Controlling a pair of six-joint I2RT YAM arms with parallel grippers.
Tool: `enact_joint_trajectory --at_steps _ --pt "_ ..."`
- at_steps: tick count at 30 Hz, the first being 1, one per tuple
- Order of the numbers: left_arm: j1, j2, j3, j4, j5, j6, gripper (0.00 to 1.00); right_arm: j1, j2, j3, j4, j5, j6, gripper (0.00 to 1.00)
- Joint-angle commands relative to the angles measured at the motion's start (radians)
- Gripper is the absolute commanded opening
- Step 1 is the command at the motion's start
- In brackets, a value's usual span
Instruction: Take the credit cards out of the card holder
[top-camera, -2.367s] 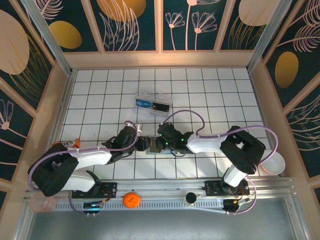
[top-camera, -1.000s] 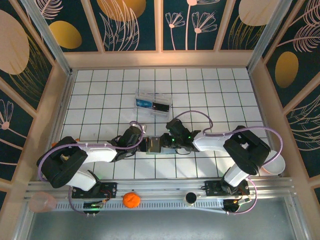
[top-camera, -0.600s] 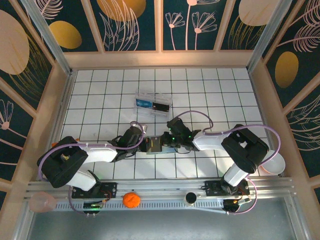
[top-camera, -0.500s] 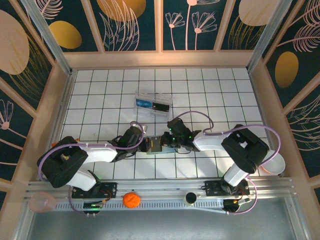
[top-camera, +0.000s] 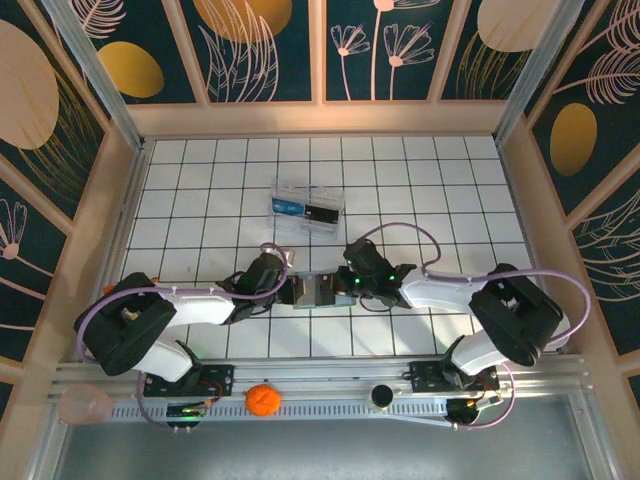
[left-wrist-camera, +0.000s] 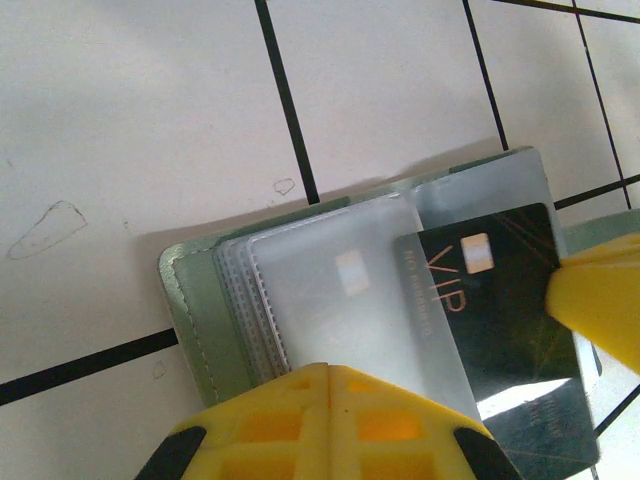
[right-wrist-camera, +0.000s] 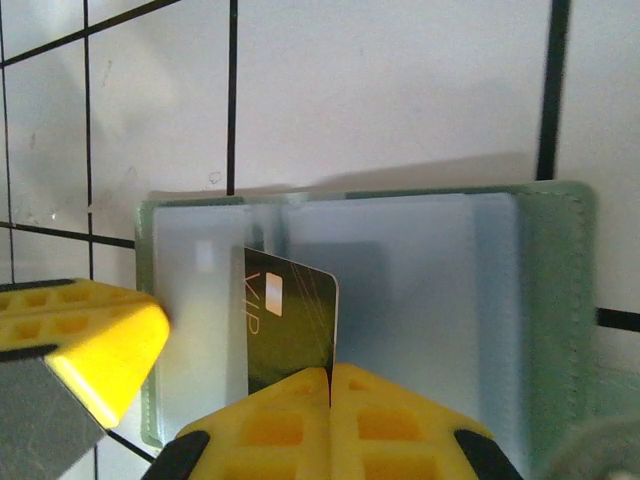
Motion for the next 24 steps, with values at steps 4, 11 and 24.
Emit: enact_joint_trajectory --at_steps 4,11,24 --pt "-0.009 0.018 -0.008 -0.059 -0.008 0.021 0.01 0.005 -0.049 0.077 -0.210 0.081 -0.115 0.00" --pt "-0.009 0.028 0.003 -0.050 -0.008 0.028 0.00 0.029 0.003 0.192 -0.301 0.100 -0.175 0.00" --pt "-0.009 0.041 0.006 -0.035 0.006 0.035 0.00 0.076 0.088 0.193 -0.204 0.058 -0.148 0.13"
